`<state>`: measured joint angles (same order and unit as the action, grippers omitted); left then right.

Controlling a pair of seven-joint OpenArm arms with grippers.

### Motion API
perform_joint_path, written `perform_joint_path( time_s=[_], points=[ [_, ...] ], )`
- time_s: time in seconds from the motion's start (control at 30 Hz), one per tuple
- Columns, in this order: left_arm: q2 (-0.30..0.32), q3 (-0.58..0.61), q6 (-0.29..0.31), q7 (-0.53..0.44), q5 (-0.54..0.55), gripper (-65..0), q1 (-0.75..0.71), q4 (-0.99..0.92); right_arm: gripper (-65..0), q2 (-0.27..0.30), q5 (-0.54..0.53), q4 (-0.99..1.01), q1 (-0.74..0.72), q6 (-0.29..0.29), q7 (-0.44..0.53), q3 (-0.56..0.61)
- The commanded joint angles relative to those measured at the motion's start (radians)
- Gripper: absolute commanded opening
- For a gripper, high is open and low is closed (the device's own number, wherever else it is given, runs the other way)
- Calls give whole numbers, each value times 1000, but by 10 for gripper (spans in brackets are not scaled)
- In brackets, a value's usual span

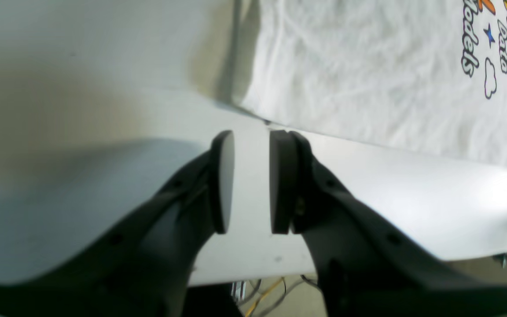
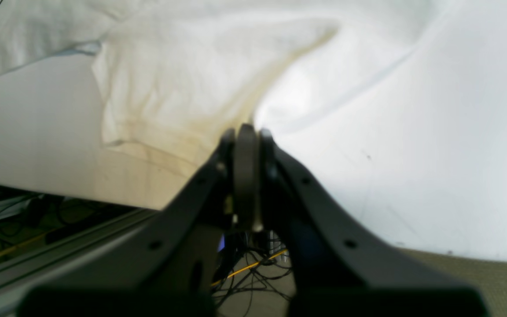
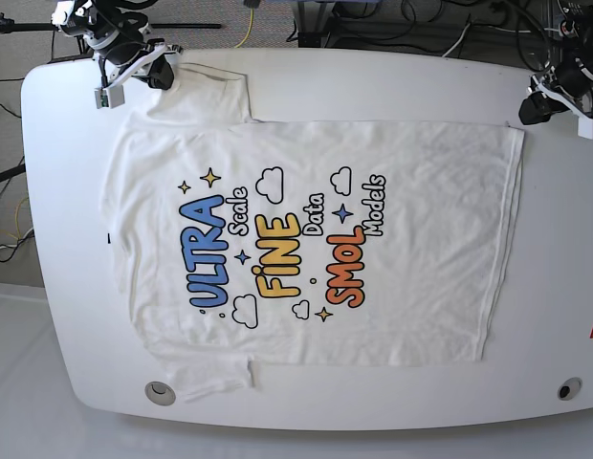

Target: Fold the T-shirt properly

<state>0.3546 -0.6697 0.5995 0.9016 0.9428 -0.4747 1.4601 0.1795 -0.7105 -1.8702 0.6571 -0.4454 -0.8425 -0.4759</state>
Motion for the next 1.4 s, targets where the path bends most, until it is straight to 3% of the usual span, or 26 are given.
perform_joint_path(
  time_s=[0.0, 0.33, 1.37],
  points=[
    [17, 6, 5, -15, 19, -483, 16, -3, -650, 9, -11, -16, 5, -1, 11, -2],
    [16, 23, 10, 11, 9, -434, 52, -49, -650, 9, -4, -13, 7, 0, 8, -2],
    [10, 135, 0, -6, 6, -459, 60, -81, -650, 10, 4, -8, 3, -3, 4, -2]
  ],
)
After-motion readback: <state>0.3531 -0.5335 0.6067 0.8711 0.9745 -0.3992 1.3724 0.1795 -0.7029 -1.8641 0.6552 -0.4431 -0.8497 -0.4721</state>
